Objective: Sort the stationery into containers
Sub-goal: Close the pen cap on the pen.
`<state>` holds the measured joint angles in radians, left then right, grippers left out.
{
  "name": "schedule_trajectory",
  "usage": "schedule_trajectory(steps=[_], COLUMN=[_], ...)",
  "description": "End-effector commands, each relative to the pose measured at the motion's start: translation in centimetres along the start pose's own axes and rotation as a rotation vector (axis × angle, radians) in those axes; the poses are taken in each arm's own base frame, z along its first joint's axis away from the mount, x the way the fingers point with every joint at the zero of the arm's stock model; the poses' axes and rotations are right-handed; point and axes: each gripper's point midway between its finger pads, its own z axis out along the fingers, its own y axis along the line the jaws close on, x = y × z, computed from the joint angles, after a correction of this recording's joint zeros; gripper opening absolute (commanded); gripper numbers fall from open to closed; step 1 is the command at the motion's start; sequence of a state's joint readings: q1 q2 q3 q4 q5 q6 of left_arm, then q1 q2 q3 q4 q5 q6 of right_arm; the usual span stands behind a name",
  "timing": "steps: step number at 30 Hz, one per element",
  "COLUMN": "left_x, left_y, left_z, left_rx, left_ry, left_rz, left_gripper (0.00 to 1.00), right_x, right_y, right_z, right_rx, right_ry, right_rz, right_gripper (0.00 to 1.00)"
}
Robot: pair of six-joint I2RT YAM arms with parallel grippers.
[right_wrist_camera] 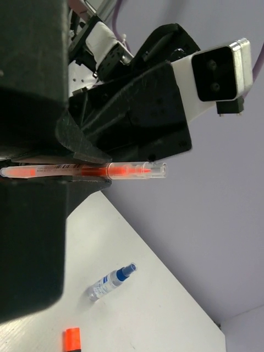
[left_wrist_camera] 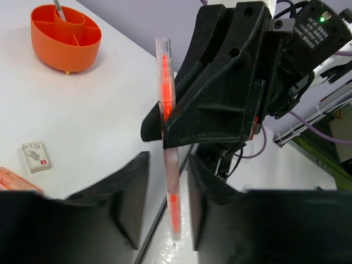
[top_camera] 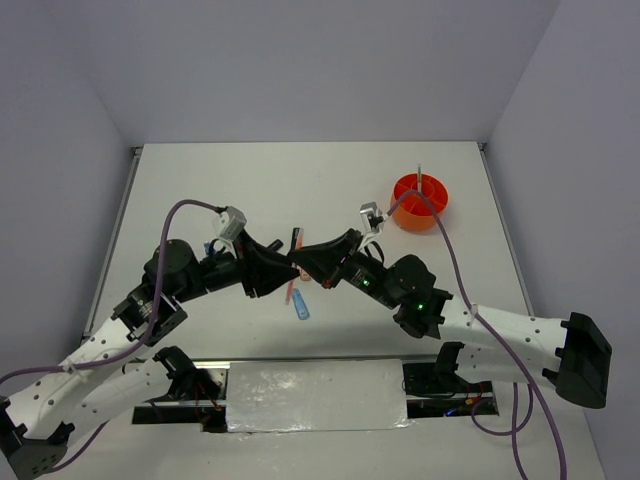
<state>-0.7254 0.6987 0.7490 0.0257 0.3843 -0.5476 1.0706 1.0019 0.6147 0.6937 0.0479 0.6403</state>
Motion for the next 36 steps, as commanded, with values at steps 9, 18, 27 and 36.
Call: schedule_trajectory(steps=[9, 18, 27, 36], left_x=[-1.2, -0.9, -1.1, -0.2], left_y=[-2.2, -2.5, -2.9, -2.8], left_z=[0.7, 0.7, 0.2, 0.3], left_rx=[0.127, 0.156, 0.163, 0.175], left_ry=[-0.031, -0.016, -0.018, 0.006], left_rz=[0.032, 0.042, 0.059, 0.047], left_gripper=[0.38, 0.0, 0.0, 0.0], right_x=[-2.1, -2.4, -3.3, -4.6], right_y=[3.2, 4.0, 3.1, 3.4], right_z=[0.2, 0.2, -0.3, 0.1], right_rx=[-0.084, -0.113, -0.052, -0.034], right_ry=[-0.034, -0.035, -0.055, -0.039], right_rz=[-0.009, -0.02, -0.081, -0.149], right_gripper=[0.0, 0.24, 0.64, 0.63])
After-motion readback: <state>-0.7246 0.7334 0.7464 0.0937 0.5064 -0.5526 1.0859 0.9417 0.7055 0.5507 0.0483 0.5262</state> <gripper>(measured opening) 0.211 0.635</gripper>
